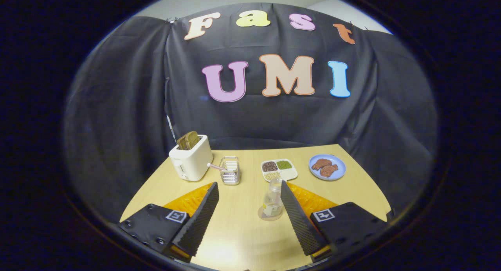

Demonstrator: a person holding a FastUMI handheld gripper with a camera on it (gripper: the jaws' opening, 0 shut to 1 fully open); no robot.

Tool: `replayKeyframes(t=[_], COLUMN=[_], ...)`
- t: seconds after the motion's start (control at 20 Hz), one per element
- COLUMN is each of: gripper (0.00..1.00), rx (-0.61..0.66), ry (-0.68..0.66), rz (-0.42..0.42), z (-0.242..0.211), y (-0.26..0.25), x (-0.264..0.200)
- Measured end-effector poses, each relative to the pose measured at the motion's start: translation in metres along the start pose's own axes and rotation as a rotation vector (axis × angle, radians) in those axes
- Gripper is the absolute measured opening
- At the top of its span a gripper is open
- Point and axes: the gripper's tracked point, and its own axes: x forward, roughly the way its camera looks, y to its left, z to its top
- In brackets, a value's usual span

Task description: Take the bottle from table, then pour the juice into the cup, finally place the bottle on the coaster

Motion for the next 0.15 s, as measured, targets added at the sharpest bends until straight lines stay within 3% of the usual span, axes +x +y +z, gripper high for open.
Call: replayKeyframes(t=[0.15], gripper=[1.00], rx=[-0.010], ry=[-0.012], rz=[0.003], z=[0.0069], y=[-0.0107], x=[-0.0107])
